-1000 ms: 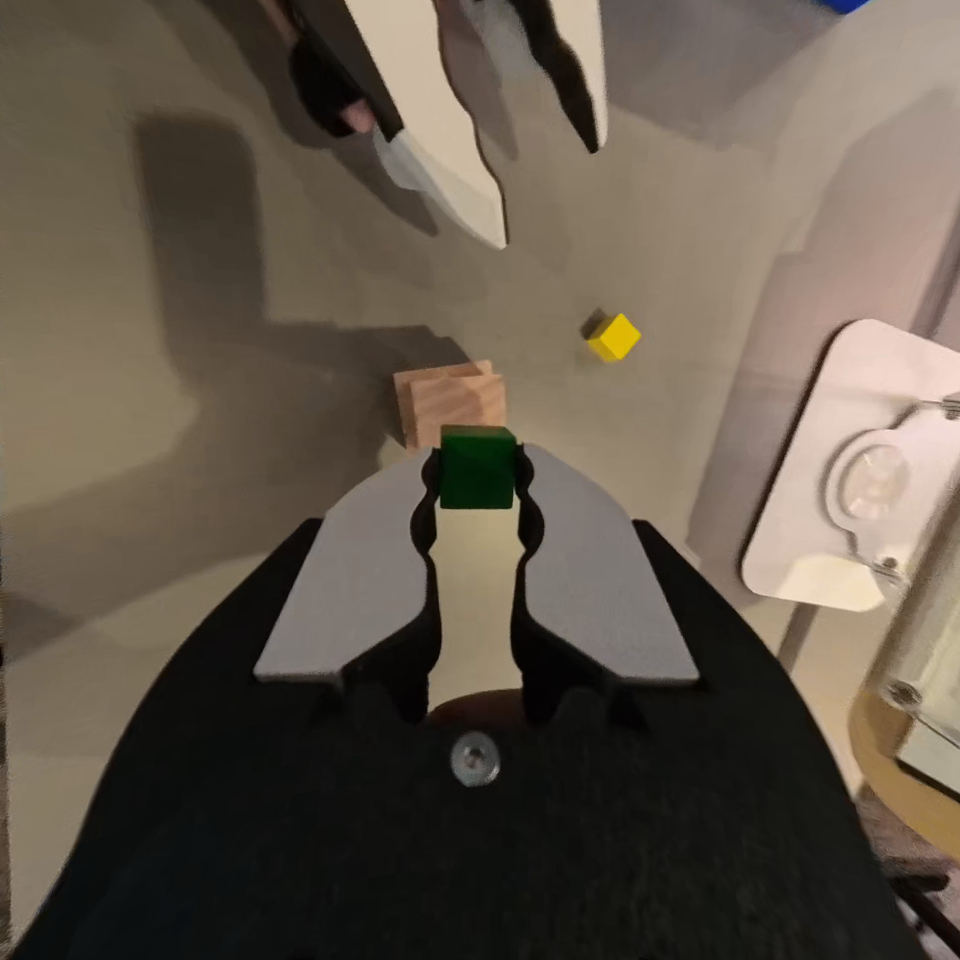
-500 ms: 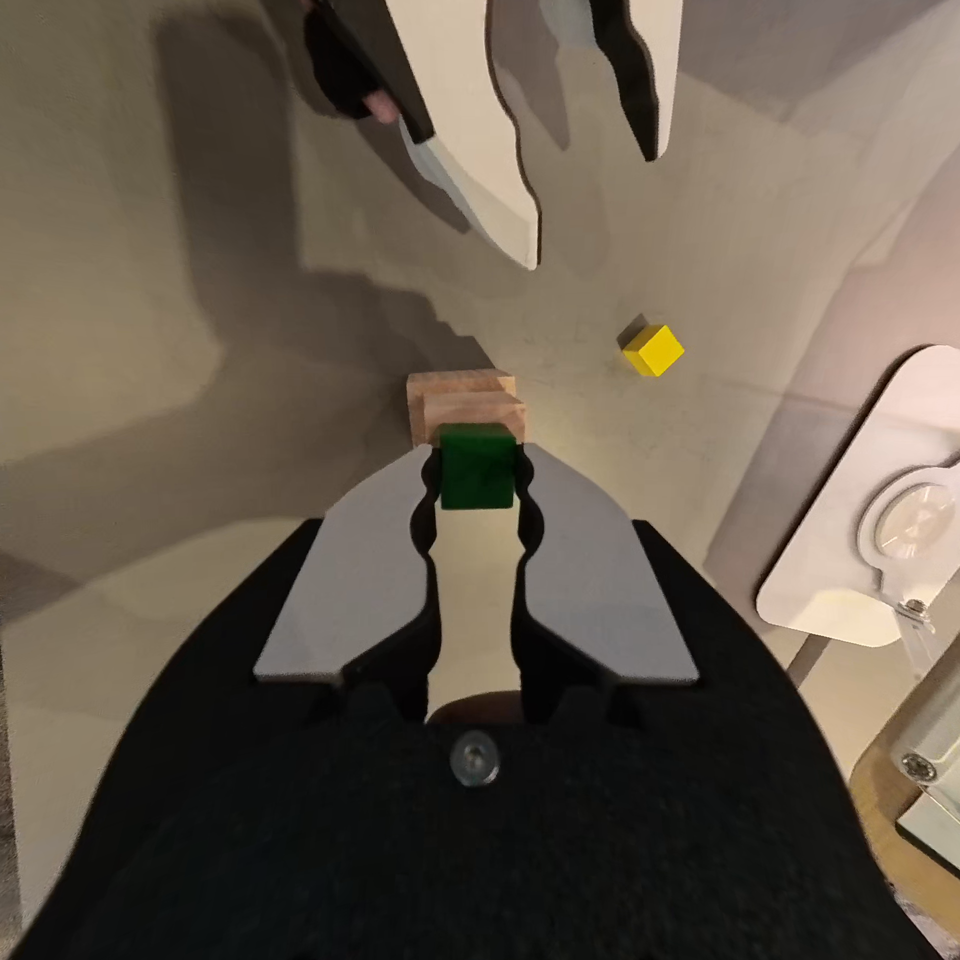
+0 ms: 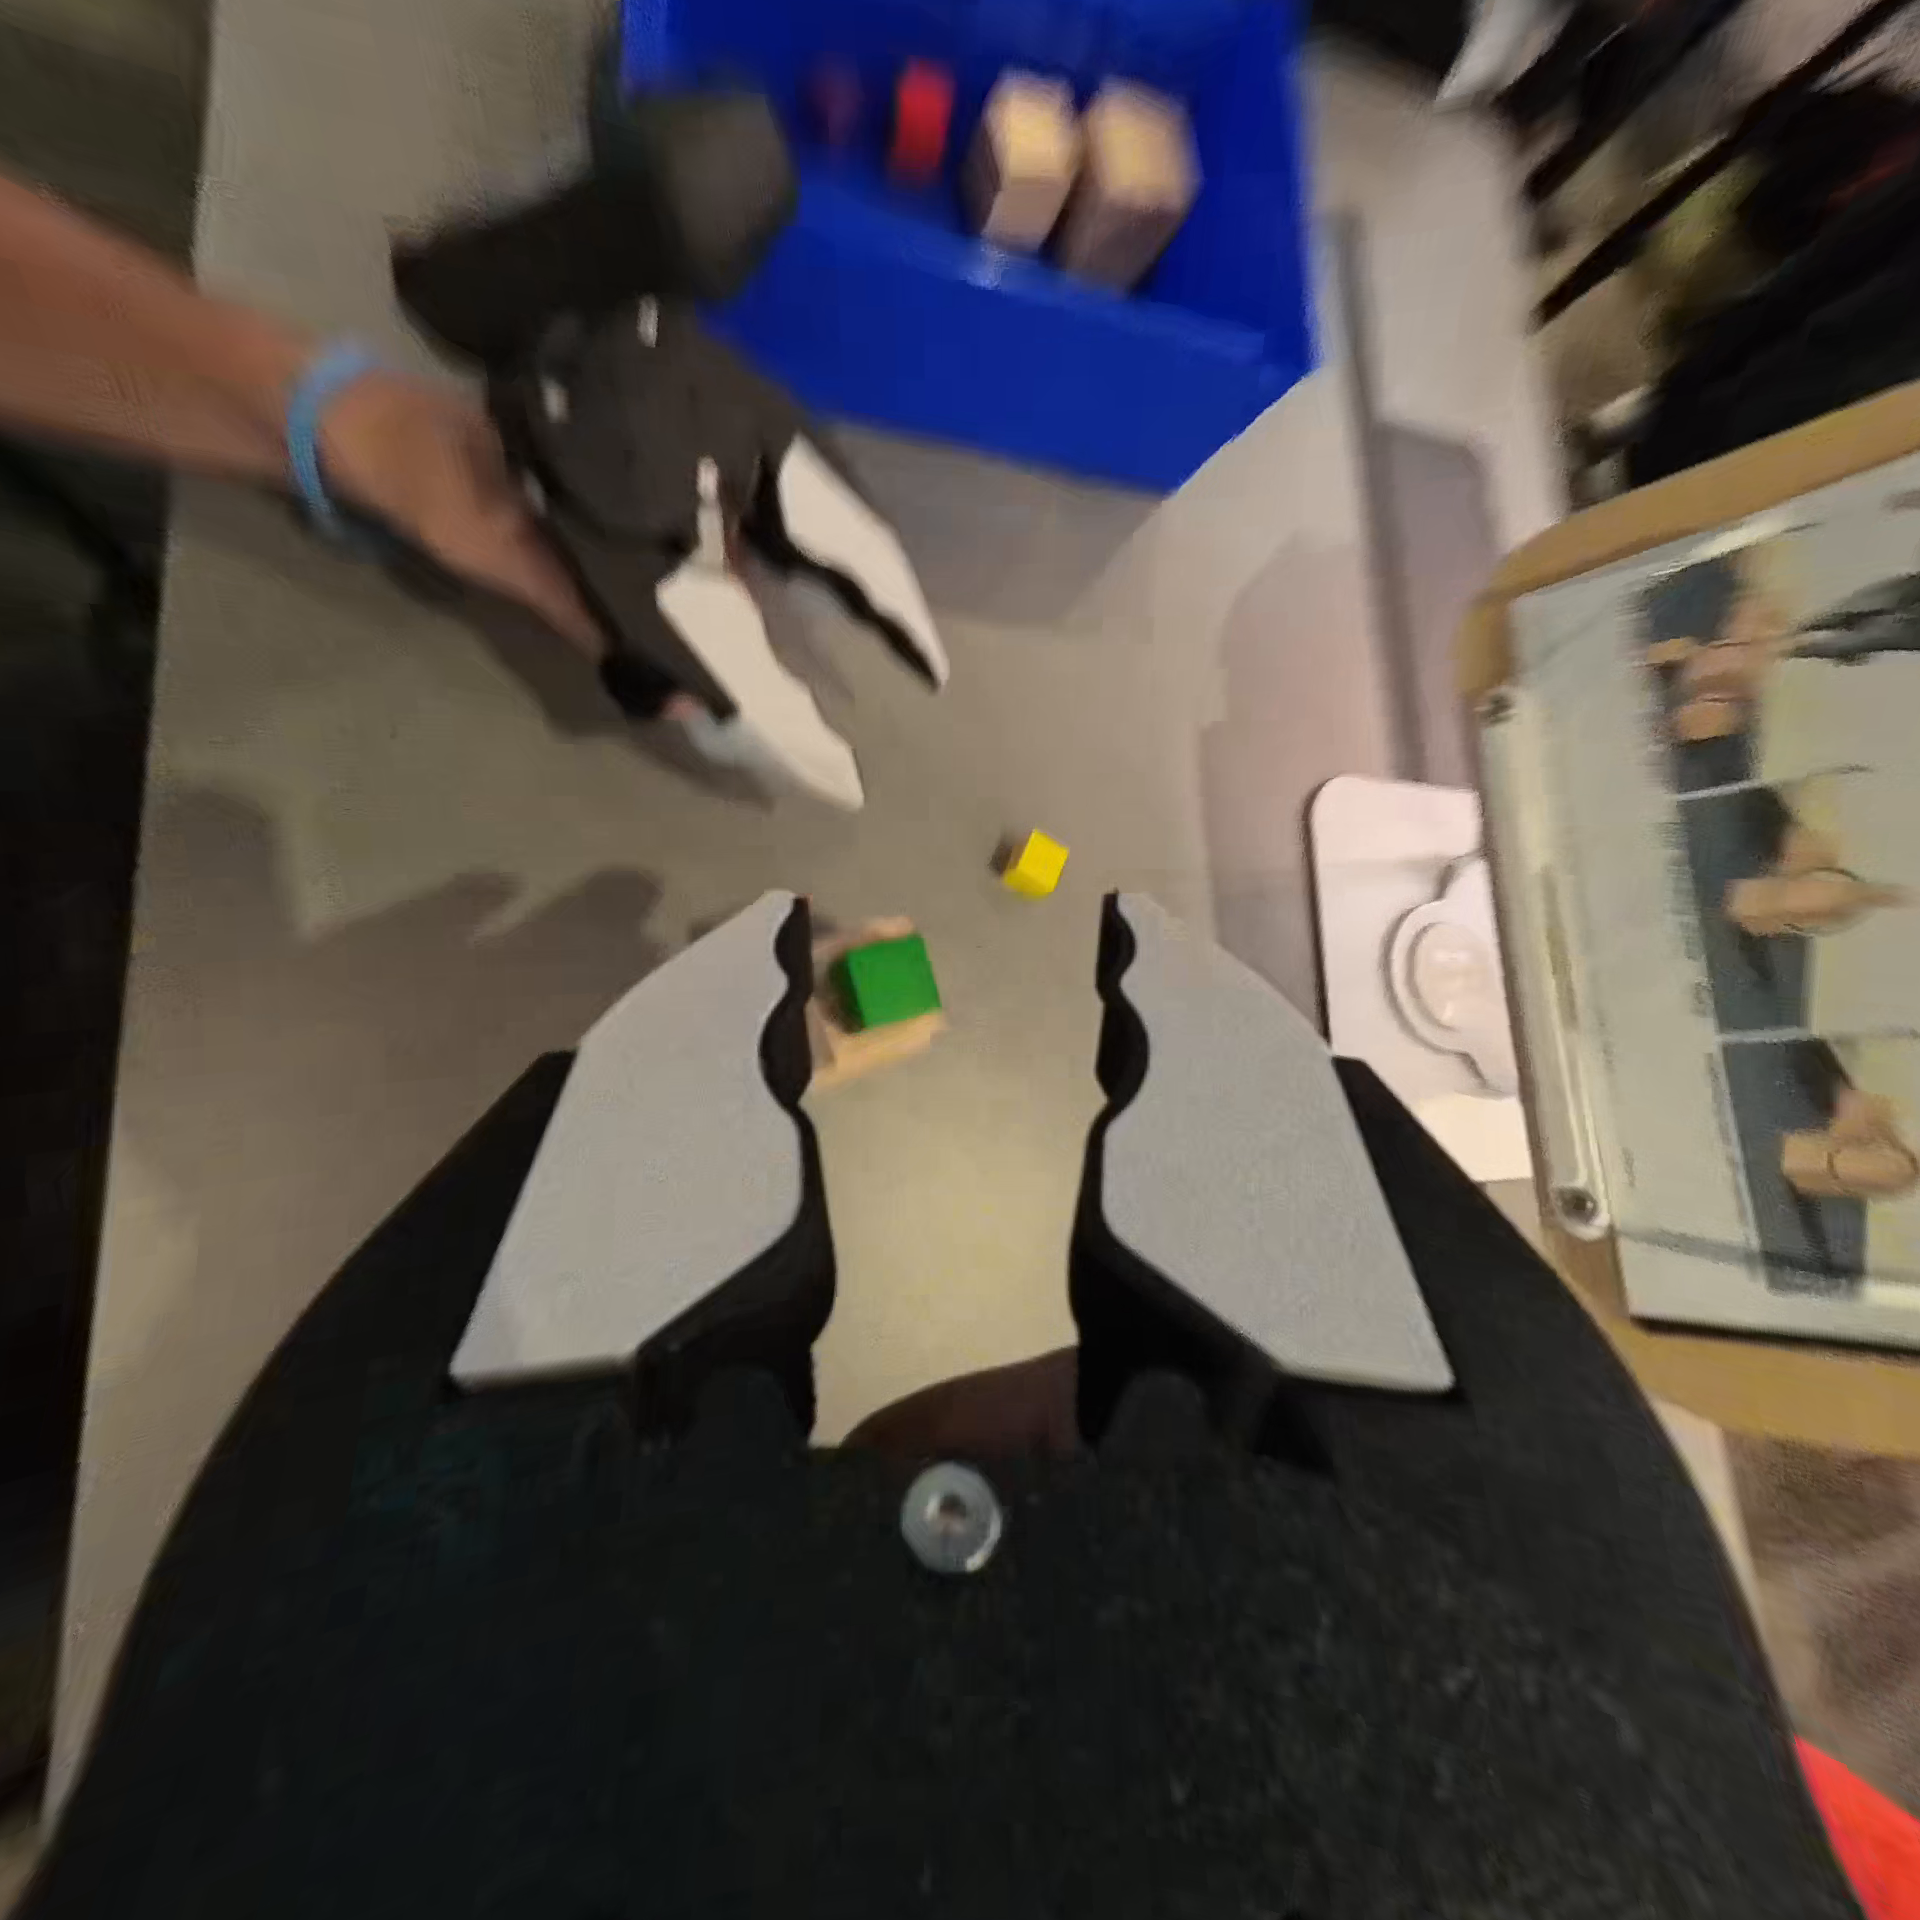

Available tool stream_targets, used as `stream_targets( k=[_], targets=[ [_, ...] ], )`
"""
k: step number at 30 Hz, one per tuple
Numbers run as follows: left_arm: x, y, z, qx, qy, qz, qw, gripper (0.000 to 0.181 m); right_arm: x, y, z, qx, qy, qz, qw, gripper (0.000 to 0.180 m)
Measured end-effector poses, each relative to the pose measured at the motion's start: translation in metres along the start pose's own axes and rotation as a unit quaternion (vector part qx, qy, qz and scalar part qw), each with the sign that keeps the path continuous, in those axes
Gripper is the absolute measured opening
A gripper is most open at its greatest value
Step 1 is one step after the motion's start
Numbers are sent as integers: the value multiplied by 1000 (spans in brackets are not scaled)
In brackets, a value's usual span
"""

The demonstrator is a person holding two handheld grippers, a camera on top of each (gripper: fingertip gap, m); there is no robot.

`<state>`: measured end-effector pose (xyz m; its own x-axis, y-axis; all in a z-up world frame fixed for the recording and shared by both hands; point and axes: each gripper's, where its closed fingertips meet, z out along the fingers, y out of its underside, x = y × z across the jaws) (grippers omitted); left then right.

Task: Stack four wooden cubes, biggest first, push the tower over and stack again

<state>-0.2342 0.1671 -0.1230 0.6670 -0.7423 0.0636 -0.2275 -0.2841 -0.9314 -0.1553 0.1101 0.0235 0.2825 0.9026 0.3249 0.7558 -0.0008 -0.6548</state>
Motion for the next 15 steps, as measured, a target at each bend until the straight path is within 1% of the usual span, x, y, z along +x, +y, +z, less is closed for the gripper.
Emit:
stream_targets(
  k=[1,2,3,5,6,8,10,12,13,15],
  targets=[
    [0,1,0,-2,-2,2,1000,58,-2,-2,-9,50,41,27,998,53],
    [0,1,0,-5,-5,4,1000,58,-1,4,-17,94,101,64,988,53],
    [0,2,0,-7,-7,6,1000,58,-4,17,-22,129,154,107,974,49],
    [-1,5,1,-17,-17,10,1000,58,-11,62,-19,176,253,212,928,45],
    [-3,7,2,-25,-25,11,999,58,-18,88,-12,172,277,254,911,49],
    [-4,12,8,-49,-30,7,998,58,-30,131,1,181,305,334,873,49],
    [-6,18,17,-85,-36,-11,996,58,-34,158,6,179,339,348,855,47],
    [-7,23,30,-126,-42,-26,991,58,-35,169,9,148,363,315,864,50],
    [-9,23,36,-144,-49,-29,988,58,-34,172,5,141,381,303,862,50],
    [-13,20,49,-173,-64,-38,982,57,-36,165,2,161,384,286,863,47]
  ],
)
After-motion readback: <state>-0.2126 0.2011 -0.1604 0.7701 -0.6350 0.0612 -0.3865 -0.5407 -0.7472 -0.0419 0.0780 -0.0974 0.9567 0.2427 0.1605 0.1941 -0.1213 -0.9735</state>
